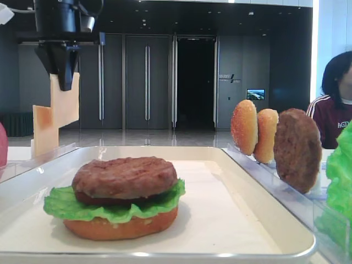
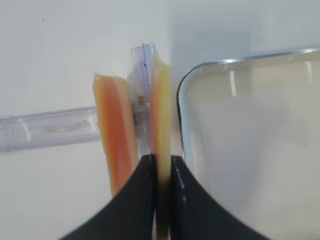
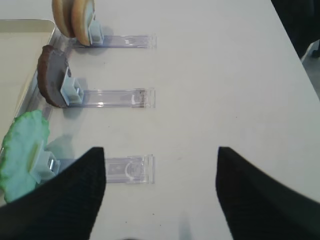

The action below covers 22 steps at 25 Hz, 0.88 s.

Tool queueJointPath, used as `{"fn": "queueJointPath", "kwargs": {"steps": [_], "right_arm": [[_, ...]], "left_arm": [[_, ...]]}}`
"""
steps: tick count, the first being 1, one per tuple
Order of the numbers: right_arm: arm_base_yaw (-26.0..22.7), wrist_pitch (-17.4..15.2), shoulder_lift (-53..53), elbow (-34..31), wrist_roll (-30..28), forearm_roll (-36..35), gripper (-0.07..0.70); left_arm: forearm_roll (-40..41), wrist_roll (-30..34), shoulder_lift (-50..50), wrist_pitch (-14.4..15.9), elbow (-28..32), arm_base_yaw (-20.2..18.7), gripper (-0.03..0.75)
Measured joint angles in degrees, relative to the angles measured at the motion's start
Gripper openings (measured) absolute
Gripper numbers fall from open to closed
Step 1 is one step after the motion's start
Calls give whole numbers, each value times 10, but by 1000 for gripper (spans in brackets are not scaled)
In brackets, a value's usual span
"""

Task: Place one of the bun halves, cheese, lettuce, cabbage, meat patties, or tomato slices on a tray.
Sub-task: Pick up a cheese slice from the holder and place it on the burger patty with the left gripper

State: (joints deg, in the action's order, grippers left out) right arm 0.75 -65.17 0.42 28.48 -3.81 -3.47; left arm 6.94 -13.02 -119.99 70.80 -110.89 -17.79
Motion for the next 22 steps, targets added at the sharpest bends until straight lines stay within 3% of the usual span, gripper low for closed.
{"fn": "queueJointPath", "kwargs": {"steps": [12,22], "right_arm": [[0,0,0,0,0,0,479],[0,0,0,0,0,0,479]], "left_arm": [[-46,4,110,2,12,0,36],[-69,13,215,3,181,0,36]]}}
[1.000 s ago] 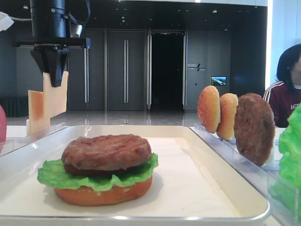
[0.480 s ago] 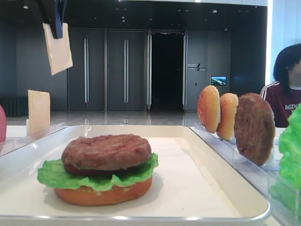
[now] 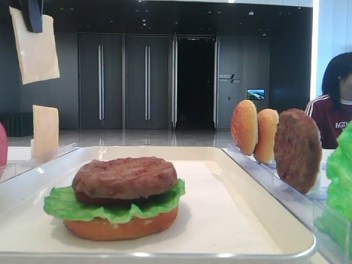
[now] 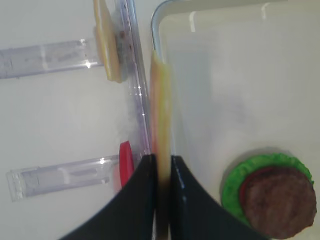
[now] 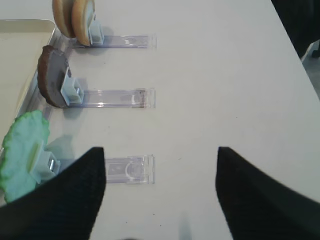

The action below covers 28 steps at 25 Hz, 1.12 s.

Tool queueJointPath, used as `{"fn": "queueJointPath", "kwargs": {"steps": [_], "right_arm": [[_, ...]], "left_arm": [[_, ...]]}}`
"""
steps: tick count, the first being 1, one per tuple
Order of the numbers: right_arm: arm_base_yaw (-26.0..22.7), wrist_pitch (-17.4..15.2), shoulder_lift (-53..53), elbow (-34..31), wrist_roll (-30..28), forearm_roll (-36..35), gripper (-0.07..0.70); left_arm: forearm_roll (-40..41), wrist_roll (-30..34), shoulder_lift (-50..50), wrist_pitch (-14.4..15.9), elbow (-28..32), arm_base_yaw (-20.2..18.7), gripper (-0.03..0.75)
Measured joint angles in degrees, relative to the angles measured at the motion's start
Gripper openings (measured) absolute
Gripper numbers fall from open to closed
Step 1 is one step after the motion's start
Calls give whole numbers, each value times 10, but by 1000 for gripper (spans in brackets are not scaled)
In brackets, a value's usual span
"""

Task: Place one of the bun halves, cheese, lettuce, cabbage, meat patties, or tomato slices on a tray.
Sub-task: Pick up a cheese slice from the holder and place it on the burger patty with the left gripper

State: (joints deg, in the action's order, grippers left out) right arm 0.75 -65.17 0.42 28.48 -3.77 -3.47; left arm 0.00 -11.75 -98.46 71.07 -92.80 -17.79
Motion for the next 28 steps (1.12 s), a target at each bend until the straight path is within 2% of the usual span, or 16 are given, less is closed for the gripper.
{"fn": "queueJointPath", "kwargs": {"steps": [5,9,12,15,17,22,28], "right_arm": [[0,0,0,0,0,0,479],[0,0,0,0,0,0,479],[0,0,0,0,0,-1,479],[0,0,0,0,0,-1,479],[0,0,0,0,0,-1,479],[0,0,0,0,0,-1,479],[0,0,0,0,0,-1,479]], "left_arm": [[-50,-1,40,0,52,0,36],[-68,3,57,0,64,0,36],[-93,17,63,-1,69,0,36],[-139,39,74,-6,104,0,36],[-160,44,91,-35,151,0,36],[-223,73,136,-139,270,0,36],[-361,175,142,-213,376,-1,36]]}}
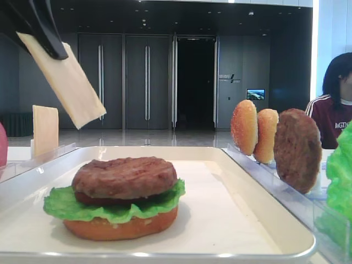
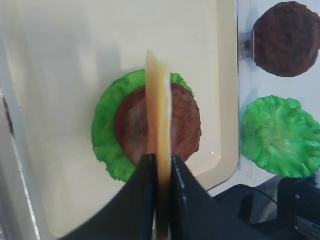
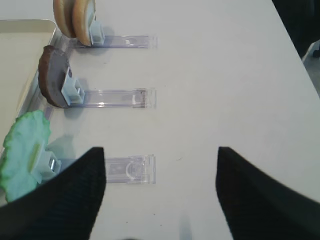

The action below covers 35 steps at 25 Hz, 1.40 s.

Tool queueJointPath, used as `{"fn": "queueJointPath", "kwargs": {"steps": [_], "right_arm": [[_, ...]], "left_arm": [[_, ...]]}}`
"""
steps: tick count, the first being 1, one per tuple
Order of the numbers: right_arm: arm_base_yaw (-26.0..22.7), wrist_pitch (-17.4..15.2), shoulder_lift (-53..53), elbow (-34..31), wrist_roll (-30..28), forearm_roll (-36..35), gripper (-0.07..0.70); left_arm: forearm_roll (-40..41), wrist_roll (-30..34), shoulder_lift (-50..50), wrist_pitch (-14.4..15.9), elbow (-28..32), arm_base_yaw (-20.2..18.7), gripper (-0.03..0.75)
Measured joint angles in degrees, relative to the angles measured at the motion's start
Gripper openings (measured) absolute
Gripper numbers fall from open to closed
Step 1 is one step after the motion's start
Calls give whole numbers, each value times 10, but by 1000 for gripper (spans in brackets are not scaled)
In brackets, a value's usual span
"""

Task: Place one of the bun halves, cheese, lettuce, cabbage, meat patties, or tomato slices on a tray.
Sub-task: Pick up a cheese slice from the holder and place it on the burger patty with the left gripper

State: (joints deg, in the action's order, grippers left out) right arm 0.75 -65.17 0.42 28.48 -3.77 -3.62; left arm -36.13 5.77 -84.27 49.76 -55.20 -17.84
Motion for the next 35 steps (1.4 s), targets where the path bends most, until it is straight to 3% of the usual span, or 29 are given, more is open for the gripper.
{"fn": "queueJointPath", "kwargs": {"steps": [6,11,17,35], "right_arm": [[0,0,0,0,0,0,479],[0,0,0,0,0,0,479],[0,0,0,0,0,0,479],[0,0,0,0,0,0,479]], "left_arm": [[-113,112,-3,-19,30,-3,36],[-188,177,-38,-23,31,-33,36],[-208,189,-75,-20,32,-54,36],[-212,203,-115,-12,32,-55,36]]}}
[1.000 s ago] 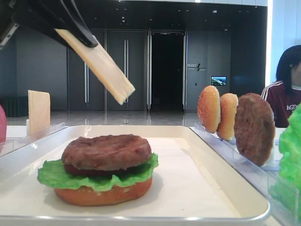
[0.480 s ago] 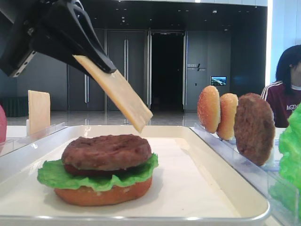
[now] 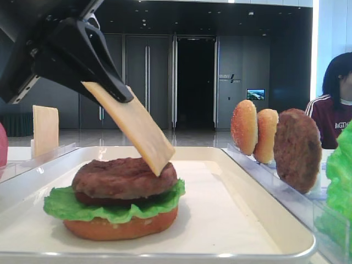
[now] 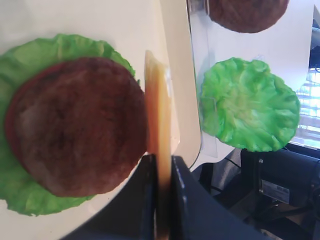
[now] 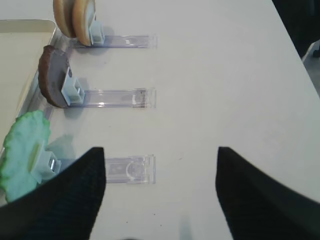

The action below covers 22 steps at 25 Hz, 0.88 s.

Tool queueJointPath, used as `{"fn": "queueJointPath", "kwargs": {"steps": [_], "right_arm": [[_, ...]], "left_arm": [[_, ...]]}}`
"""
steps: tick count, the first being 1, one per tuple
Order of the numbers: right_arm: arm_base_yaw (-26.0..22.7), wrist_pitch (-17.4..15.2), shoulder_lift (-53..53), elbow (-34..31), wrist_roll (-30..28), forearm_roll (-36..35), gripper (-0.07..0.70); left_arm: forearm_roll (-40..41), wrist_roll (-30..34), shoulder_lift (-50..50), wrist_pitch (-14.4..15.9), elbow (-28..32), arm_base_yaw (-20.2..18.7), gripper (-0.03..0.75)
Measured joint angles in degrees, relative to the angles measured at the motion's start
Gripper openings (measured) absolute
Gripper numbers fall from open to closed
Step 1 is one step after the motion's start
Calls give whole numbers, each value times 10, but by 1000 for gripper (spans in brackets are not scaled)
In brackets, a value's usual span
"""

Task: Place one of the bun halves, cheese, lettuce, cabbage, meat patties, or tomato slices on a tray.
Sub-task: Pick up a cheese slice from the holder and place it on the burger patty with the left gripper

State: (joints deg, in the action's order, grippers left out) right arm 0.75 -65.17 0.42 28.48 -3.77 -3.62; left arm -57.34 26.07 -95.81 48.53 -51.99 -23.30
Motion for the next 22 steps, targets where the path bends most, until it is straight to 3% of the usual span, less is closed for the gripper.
{"fn": "queueJointPath", "kwargs": {"steps": [22], "right_arm": [[0,0,0,0,0,0,479]], "left_arm": [[35,-12,-4,9,0,0,38]]}}
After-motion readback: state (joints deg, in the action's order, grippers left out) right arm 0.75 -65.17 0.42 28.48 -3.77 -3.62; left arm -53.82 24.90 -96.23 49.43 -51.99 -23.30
